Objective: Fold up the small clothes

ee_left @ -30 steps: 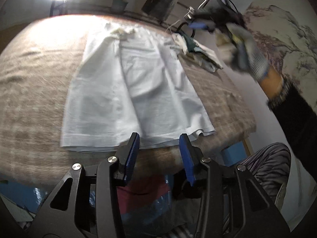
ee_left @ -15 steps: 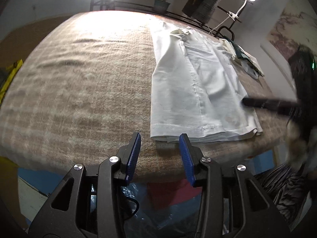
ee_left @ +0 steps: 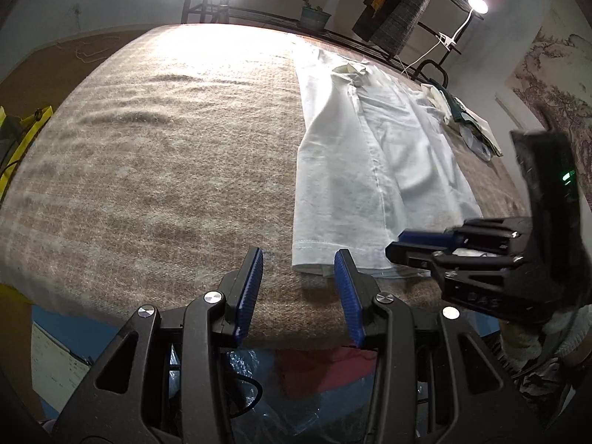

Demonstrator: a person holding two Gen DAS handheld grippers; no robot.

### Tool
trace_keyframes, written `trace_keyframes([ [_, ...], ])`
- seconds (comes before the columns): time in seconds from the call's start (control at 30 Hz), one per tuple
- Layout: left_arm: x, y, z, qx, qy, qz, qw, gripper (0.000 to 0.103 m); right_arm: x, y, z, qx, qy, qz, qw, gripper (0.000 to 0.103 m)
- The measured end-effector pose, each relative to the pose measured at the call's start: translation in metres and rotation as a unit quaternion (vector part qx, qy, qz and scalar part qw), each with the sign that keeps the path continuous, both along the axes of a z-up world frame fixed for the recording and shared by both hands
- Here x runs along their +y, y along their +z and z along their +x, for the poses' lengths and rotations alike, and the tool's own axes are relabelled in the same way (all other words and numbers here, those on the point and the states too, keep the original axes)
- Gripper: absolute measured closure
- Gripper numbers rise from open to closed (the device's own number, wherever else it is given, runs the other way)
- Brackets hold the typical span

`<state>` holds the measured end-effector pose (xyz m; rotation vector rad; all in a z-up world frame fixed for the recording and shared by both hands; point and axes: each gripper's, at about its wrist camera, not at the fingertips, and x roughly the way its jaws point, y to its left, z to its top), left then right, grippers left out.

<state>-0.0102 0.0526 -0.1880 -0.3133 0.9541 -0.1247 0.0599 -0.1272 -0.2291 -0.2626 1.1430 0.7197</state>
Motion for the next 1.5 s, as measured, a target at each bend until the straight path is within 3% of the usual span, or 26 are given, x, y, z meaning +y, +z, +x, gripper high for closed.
trace_keyframes([
  [0.1, 0.003, 0.000, 0.001, 0.000, 0.005, -0.001, 1.0000, 0.062, 0.001, -0.008, 0.000, 0.006, 0.000, -0.006, 1.000, 0.103],
  [0.17, 0.006, -0.001, 0.001, 0.000, 0.006, -0.003, 1.0000, 0.062, -0.002, -0.006, -0.001, 0.003, -0.002, -0.001, 1.000, 0.103],
  [0.33, 0.008, -0.005, 0.000, 0.004, 0.006, -0.004, 1.0000, 0.062, -0.052, 0.019, 0.003, 0.043, -0.053, 0.116, 0.991, 0.103],
  [0.47, -0.002, -0.010, 0.005, 0.013, -0.017, -0.017, 0.9996, 0.062, -0.079, 0.009, 0.016, 0.101, -0.099, 0.195, 0.971, 0.103],
  [0.63, -0.019, -0.023, 0.016, 0.033, -0.044, -0.026, 0.9982, 0.062, -0.079, -0.017, 0.022, 0.146, -0.119, 0.192, 0.963, 0.103],
  [0.9, -0.040, -0.030, 0.016, 0.030, -0.065, 0.001, 0.9974, 0.062, -0.089, -0.008, 0.029, 0.174, -0.140, 0.278, 0.934, 0.103],
  [1.03, -0.044, -0.027, 0.016, 0.025, -0.066, -0.019, 0.9973, 0.062, -0.082, -0.004, 0.030, 0.181, -0.141, 0.295, 0.928, 0.103],
  [1.13, -0.055, -0.024, 0.018, 0.020, -0.078, 0.002, 0.9967, 0.062, -0.083, 0.003, 0.032, 0.179, -0.139, 0.301, 0.926, 0.103],
  [1.23, -0.059, -0.030, 0.023, 0.025, -0.065, 0.047, 0.9964, 0.062, -0.088, 0.010, 0.032, 0.173, -0.137, 0.310, 0.925, 0.103],
  [1.33, -0.053, -0.032, 0.029, 0.017, -0.044, 0.049, 0.9977, 0.099, -0.093, 0.011, 0.035, 0.171, -0.138, 0.317, 0.923, 0.103],
  [1.4, -0.047, -0.030, 0.027, 0.014, -0.039, 0.041, 0.9983, 0.100, -0.093, 0.010, 0.034, 0.172, -0.141, 0.314, 0.923, 0.103],
  [1.5, -0.042, -0.028, 0.014, 0.003, -0.040, 0.073, 0.9965, 0.103, -0.098, 0.007, 0.031, 0.161, -0.148, 0.285, 0.933, 0.103],
])
